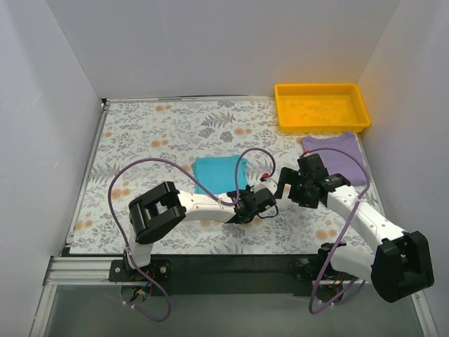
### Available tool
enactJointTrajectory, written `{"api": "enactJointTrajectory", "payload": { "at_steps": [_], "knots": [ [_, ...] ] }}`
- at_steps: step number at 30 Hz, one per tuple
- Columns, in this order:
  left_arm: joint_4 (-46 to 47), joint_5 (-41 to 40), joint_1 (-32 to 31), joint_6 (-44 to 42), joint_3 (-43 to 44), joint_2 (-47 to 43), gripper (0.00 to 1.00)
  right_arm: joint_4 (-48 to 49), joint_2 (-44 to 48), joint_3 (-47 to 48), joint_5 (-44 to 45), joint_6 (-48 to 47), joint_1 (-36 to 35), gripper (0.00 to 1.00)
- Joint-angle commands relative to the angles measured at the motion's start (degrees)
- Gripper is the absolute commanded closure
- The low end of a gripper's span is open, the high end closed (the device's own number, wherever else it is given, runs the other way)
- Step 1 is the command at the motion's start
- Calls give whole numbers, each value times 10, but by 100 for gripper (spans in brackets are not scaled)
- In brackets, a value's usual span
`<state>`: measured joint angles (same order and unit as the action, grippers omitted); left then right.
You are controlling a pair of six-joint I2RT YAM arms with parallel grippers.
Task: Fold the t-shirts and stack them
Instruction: Neatly place the folded tshirt to the corner
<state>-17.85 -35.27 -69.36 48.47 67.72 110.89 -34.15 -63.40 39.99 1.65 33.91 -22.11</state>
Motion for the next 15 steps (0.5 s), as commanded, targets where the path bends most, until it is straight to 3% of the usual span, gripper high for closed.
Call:
{"api": "enactJointTrajectory", "payload": {
  "at_steps": [1,7,15],
  "knots": [
    [-4,31,13,13,-11,-60,100,71,-25,26,-37,10,3,2],
    [7,63,24,22,-28,-126,100,223,-95,15,-134,80,7,2],
    [-13,81,35,38,-19,-147,100,419,-251,15,-249,176,-1,2]
  ]
}}
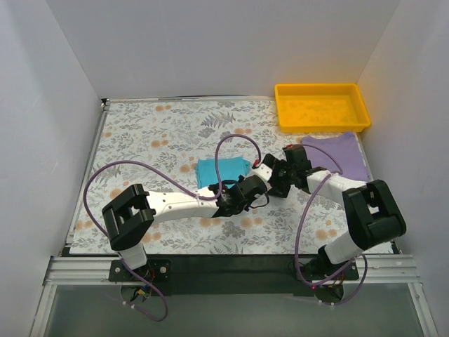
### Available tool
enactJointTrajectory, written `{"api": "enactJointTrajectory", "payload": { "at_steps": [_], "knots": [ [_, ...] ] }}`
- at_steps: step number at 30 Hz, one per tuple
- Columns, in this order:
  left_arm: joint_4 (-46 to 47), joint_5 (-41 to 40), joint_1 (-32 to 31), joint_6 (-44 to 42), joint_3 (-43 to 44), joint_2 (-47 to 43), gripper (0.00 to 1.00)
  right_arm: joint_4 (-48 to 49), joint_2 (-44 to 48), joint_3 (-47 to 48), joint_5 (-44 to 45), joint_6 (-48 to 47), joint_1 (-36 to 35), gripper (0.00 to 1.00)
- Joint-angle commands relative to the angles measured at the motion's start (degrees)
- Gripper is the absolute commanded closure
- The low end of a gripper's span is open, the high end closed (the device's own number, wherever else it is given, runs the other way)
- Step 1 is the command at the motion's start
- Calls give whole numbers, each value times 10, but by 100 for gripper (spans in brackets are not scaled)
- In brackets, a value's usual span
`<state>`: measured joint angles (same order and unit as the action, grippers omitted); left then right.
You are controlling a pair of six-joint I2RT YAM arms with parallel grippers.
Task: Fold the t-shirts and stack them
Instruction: Neatly place the folded tshirt to the corner
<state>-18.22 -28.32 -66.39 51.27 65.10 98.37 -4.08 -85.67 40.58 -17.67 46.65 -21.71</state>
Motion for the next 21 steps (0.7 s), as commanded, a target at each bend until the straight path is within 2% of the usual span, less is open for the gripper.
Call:
{"api": "enactJointTrajectory", "payload": {
  "at_steps": [1,9,15,17,18,19,20,21],
  "knots": [
    [-13,11,6,11,11,-20,100,129,-41,18,-64,61,-7,2],
    [-19,10,6,34,22,-22,100,170,-154,62,-89,86,-66,10],
    [-15,12,6,55,32,-27,100,172,-180,74,-88,87,-117,23],
    [-14,19,6,59,35,-29,100,169,-184,74,-84,78,-122,36],
    [-14,27,6,63,34,-31,100,166,-184,77,-84,67,-122,50],
    [-14,30,6,67,34,-32,100,161,-184,81,-80,57,-122,57],
    [-14,34,6,71,32,-39,97,133,-183,87,-76,46,-121,63],
    [-14,38,6,81,30,-43,93,111,-183,97,-70,10,-121,75]
  ]
}}
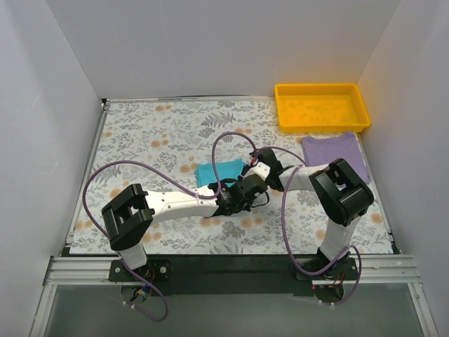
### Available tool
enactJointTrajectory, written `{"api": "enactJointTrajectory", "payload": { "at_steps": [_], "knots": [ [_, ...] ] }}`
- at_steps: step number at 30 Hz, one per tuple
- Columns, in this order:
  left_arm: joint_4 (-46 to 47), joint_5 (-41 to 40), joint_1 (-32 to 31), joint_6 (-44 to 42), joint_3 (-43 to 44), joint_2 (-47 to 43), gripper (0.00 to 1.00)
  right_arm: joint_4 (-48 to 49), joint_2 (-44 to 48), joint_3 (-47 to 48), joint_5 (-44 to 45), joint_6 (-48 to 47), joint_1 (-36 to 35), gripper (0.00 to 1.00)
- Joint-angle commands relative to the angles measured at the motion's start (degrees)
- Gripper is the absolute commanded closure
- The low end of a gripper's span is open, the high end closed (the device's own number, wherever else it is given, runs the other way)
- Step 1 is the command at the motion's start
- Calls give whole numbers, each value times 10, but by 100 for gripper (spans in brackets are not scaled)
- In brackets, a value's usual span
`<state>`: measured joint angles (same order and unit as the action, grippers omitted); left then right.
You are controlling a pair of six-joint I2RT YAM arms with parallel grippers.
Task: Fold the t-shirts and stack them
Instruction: Neatly place the folded tshirt to the corner
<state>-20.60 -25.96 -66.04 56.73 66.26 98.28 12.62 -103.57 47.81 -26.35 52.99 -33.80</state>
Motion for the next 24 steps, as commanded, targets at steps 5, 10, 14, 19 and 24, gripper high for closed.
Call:
{"api": "enactJointTrajectory", "payload": {
  "at_steps": [5,10,14,19,24],
  "knots": [
    [8,8,2,52,4,-83,58,-216,6,118,99,-170,1,99],
    [-6,3,32,72,-7,-155,14,-375,29,176,219,-277,8,99],
    [-29,39,107,119,-34,-223,2,-445,57,207,315,-379,39,99],
    [-51,70,253,119,-94,-272,2,-510,62,274,418,-479,79,99],
    [-50,73,378,122,-167,-271,2,-538,41,342,473,-548,116,99]
  ]
}}
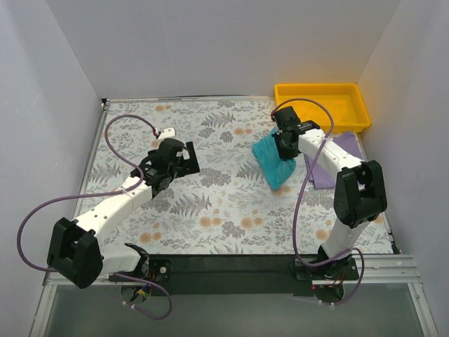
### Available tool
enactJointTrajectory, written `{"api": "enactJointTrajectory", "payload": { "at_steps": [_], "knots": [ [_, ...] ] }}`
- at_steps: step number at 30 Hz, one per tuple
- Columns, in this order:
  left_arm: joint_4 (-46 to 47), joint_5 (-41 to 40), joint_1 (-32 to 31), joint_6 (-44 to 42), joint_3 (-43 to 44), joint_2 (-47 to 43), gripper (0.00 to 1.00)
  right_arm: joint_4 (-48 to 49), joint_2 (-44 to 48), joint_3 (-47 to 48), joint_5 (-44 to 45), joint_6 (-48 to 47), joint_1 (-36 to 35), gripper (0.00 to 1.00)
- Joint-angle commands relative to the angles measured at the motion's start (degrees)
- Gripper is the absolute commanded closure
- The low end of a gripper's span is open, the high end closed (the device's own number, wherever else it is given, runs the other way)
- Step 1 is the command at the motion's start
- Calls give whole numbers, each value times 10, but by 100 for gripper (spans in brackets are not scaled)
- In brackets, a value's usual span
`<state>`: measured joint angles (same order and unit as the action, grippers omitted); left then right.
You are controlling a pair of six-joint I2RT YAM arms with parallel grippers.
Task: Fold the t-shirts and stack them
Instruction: Neatly place the folded tshirt to the corner
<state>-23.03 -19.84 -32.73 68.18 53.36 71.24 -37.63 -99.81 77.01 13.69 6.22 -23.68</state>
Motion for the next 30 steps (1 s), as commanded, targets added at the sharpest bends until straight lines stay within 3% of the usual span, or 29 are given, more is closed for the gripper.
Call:
{"api": "enactJointTrajectory", "payload": {
  "at_steps": [1,5,21,30],
  "knots": [
    [-24,14,56,23,-48,1,2,-41,1,66,73,-92,20,99],
    [1,25,72,25,-97,6,2,-70,-2,96,86,-114,53,99],
    [-6,19,77,16,-85,16,2,-72,23,61,34,-153,209,99],
    [-6,10,77,12,-86,11,2,-4,-21,-3,105,-136,255,99]
  ]
}}
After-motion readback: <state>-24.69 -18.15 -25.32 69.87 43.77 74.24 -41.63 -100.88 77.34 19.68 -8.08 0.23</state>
